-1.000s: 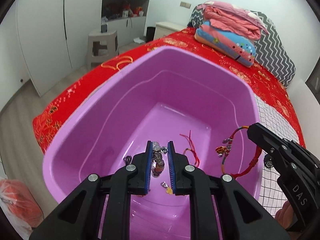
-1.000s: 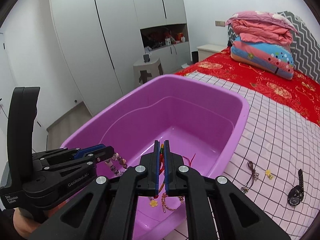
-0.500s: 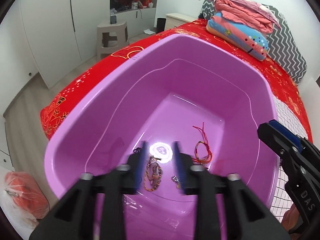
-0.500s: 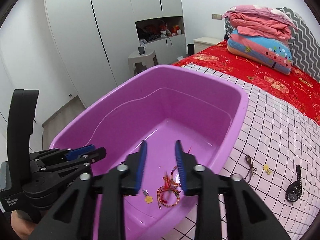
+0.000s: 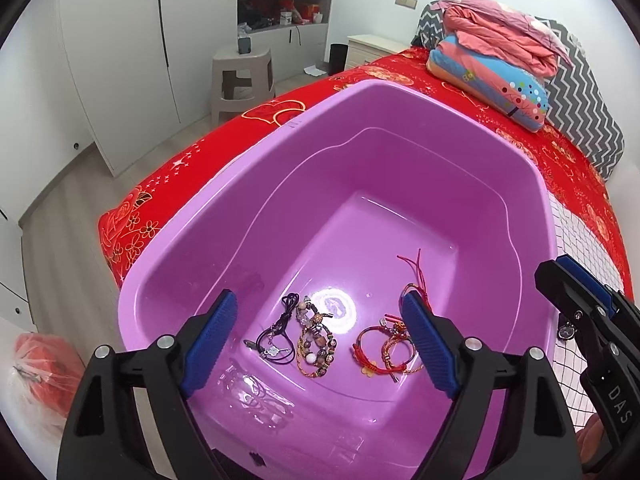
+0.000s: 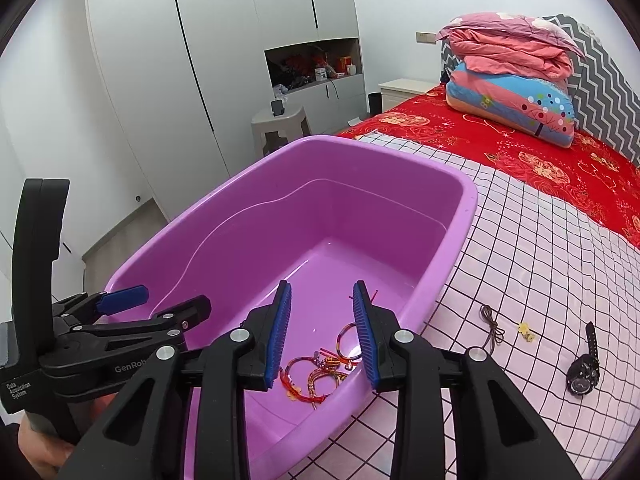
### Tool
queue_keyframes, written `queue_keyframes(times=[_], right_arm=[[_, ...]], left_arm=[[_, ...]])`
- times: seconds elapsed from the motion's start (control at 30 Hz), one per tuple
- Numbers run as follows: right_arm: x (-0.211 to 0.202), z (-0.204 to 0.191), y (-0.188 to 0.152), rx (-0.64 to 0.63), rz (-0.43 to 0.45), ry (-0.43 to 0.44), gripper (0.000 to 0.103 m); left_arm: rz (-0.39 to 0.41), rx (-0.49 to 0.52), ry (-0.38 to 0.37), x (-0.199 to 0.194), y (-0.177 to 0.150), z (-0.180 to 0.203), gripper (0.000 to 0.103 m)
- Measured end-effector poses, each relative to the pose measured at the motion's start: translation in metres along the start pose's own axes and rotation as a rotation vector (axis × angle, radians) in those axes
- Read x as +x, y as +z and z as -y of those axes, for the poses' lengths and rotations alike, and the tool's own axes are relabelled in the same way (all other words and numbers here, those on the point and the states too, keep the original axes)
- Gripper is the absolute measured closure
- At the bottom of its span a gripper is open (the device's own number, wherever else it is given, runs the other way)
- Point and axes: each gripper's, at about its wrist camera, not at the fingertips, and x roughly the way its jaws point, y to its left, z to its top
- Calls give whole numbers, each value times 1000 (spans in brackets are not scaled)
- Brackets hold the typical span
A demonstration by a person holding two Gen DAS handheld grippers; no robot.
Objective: Organize jewelry
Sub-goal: 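Withdraw both open tools from the basin back over the bed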
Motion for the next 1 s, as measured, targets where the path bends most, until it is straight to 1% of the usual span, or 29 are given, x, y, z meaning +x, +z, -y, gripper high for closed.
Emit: queue_keyframes(times=[0.17, 0.23, 0.33, 0.4, 0.5, 0.63, 0.73, 0.83, 1.0], right_arm=[[-7, 4, -1, 5, 10, 2, 68], [-10, 6, -2, 10, 15, 3, 64], [-16, 11, -3, 17, 22, 5, 63], [-19, 12, -4, 22, 26, 6, 60], [-26, 17, -6, 31, 34, 5, 58], [-35, 23, -10, 45, 44, 7, 52], [-41, 28, -17, 60, 46, 7, 49], [-49, 35, -26, 76, 53, 4, 46], [-66, 55, -47, 119, 60, -21, 43]], left_arm=[[8, -3, 3, -7, -2, 1, 13], [10, -1, 3, -9, -3, 3, 13], [14, 6, 8, -13, -4, 6, 11], [17, 5, 6, -16, -5, 8, 9], [16, -2, -5, -18, -7, 10, 9], [14, -1, -7, -22, -11, 13, 9], [12, 5, -22, -24, -15, 18, 9], [23, 28, -16, -30, -22, 27, 9], [41, 76, -18, -39, -33, 46, 9]])
